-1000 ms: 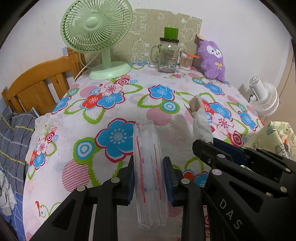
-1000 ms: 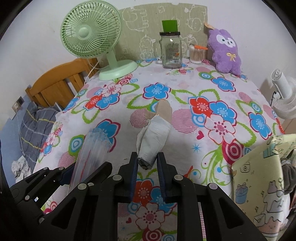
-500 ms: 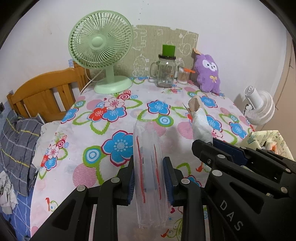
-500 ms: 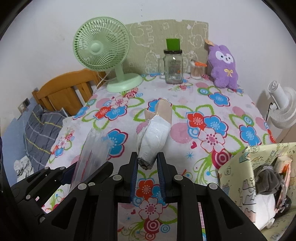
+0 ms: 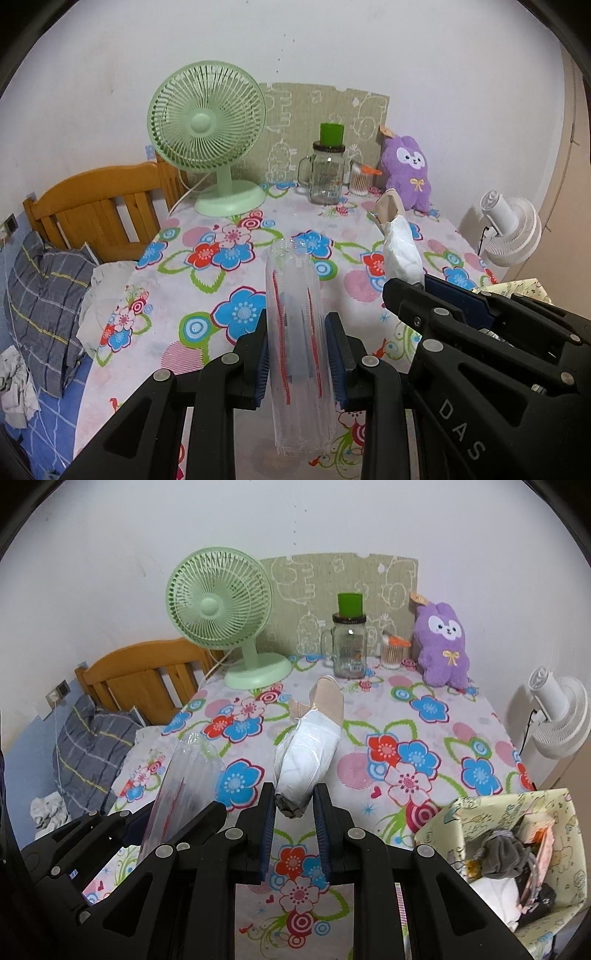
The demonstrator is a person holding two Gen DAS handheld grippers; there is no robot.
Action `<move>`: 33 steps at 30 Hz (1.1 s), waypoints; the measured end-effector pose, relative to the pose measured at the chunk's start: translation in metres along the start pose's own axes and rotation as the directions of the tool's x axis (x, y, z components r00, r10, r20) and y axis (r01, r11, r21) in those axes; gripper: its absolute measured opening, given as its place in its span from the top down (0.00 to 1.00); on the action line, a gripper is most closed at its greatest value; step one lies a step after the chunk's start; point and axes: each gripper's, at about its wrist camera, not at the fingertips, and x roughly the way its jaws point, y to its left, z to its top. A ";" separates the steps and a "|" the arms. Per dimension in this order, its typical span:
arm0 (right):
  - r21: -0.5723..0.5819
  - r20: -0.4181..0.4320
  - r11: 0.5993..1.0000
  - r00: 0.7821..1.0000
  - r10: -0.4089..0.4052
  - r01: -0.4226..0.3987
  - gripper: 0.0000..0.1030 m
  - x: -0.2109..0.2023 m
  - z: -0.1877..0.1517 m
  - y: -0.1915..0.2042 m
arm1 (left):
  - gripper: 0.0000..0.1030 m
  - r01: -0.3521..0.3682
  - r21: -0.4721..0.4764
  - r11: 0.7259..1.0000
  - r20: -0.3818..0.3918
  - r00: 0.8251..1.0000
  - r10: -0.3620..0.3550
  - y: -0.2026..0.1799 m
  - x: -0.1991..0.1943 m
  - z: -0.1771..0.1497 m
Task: Organize soft objects
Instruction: 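Lift the clear packets and white rolled cloth and carry both toward the box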
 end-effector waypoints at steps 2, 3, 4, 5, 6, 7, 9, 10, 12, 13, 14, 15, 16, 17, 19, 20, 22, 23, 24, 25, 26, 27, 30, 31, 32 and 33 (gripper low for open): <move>-0.003 0.009 1.000 1.000 0.001 -0.001 0.77 -0.005 0.001 0.000 | 0.74 -0.002 0.000 1.000 0.008 1.000 0.002 -0.001 -0.004 0.001; -0.005 0.013 1.000 1.000 0.002 -0.002 0.77 -0.007 0.002 0.000 | 0.74 -0.003 0.001 1.000 0.012 1.000 0.003 -0.002 -0.006 0.002; -0.005 0.017 1.000 1.000 0.002 -0.002 0.77 -0.009 0.002 0.000 | 0.74 -0.004 0.002 1.000 0.016 1.000 0.004 -0.002 -0.008 0.002; -0.006 0.020 1.000 1.000 0.003 -0.003 0.77 -0.012 0.002 0.000 | 0.74 -0.005 0.002 1.000 0.019 1.000 0.005 -0.003 -0.009 0.002; -0.007 0.024 1.000 1.000 0.004 -0.004 0.77 -0.014 0.002 -0.001 | 0.74 -0.006 0.003 1.000 0.021 1.000 0.006 -0.004 -0.011 0.002; -0.007 0.027 1.000 1.000 0.005 -0.005 0.77 -0.016 0.002 -0.001 | 0.74 -0.006 0.004 1.000 0.024 1.000 0.006 -0.005 -0.013 0.003; -0.009 0.032 1.000 0.999 0.006 -0.006 0.77 -0.020 0.002 -0.003 | 0.74 -0.008 0.003 1.000 0.030 1.000 0.008 -0.008 -0.016 0.003; -0.011 0.034 1.000 0.999 0.007 -0.007 0.77 -0.022 0.002 -0.003 | 0.74 -0.009 0.002 1.000 0.032 0.999 0.009 -0.009 -0.017 0.002; -0.014 0.040 1.000 0.999 0.007 -0.006 0.77 -0.026 0.001 -0.004 | 0.74 -0.009 0.001 1.000 0.039 0.999 0.009 -0.012 -0.021 0.002; -0.016 0.043 1.000 0.999 0.007 -0.007 0.77 -0.028 0.001 -0.005 | 0.74 -0.010 0.001 1.000 0.042 0.999 0.009 -0.014 -0.023 0.002; -0.017 0.046 1.000 0.999 0.008 -0.007 0.77 -0.030 0.000 -0.006 | 0.74 -0.010 0.001 1.000 0.044 0.999 0.010 -0.015 -0.025 0.001; -0.019 0.048 1.000 0.999 0.008 -0.007 0.77 -0.033 0.000 -0.007 | 0.74 -0.010 0.001 1.000 0.046 0.999 0.010 -0.016 -0.026 0.001; -0.020 0.050 1.000 0.999 0.009 -0.008 0.77 -0.034 0.000 -0.007 | 0.74 -0.010 0.002 1.000 0.048 0.999 0.010 -0.017 -0.027 0.001; -0.022 0.052 1.000 0.999 0.009 -0.008 0.77 -0.036 -0.001 -0.008 | 0.74 -0.011 0.003 1.000 0.050 0.999 0.011 -0.018 -0.028 0.000; -0.020 0.056 1.000 0.998 0.010 -0.009 0.77 -0.040 -0.003 -0.010 | 0.74 -0.012 0.007 1.000 0.053 0.999 0.011 -0.021 -0.031 0.000; -0.019 0.058 1.000 0.998 0.011 -0.010 0.77 -0.041 -0.004 -0.012 | 0.74 -0.012 0.010 1.000 0.054 0.998 0.011 -0.023 -0.032 -0.001; -0.014 0.062 1.000 0.998 0.011 -0.010 0.77 -0.044 -0.006 -0.015 | 0.74 -0.011 0.015 1.000 0.057 0.998 0.010 -0.026 -0.033 -0.001; -0.012 0.064 1.000 0.998 0.010 -0.009 0.77 -0.046 -0.007 -0.016 | 0.74 -0.010 0.017 1.000 0.058 0.998 0.009 -0.028 -0.034 -0.001; -0.010 0.067 1.000 0.998 0.009 -0.008 0.77 -0.048 -0.008 -0.018 | 0.74 -0.008 0.020 1.000 0.060 0.998 0.007 -0.030 -0.035 -0.001; -0.008 0.068 1.000 0.998 0.007 -0.007 0.77 -0.050 -0.008 -0.020 | 0.74 -0.007 0.023 1.000 0.062 0.998 0.005 -0.032 -0.036 -0.001; -0.006 0.071 1.000 0.997 0.005 -0.005 0.77 -0.052 -0.009 -0.022 | 0.74 -0.005 0.026 1.000 0.063 0.998 0.003 -0.034 -0.037 -0.002; -0.003 0.074 1.000 0.997 0.003 -0.003 0.77 -0.054 -0.009 -0.024 | 0.74 -0.003 0.028 1.000 0.064 0.998 0.001 -0.036 -0.038 -0.002; 0.002 0.080 1.000 0.997 -0.004 0.004 0.77 -0.059 -0.012 -0.030 | 0.74 0.006 0.037 0.999 0.069 0.998 -0.008 -0.043 -0.040 -0.003; 0.004 0.083 1.000 0.997 -0.008 0.008 0.77 -0.061 -0.012 -0.032 | 0.74 0.009 0.042 0.999 0.071 0.997 -0.012 -0.046 -0.041 -0.003; 0.007 0.086 1.000 0.996 -0.011 0.011 0.77 -0.063 -0.013 -0.034 | 0.74 0.012 0.046 0.999 0.073 0.997 -0.016 -0.049 -0.041 -0.003; 0.010 0.089 1.000 0.996 -0.016 0.015 0.77 -0.065 -0.014 -0.036 | 0.74 0.017 0.050 0.999 0.075 0.997 -0.020 -0.051 -0.042 -0.003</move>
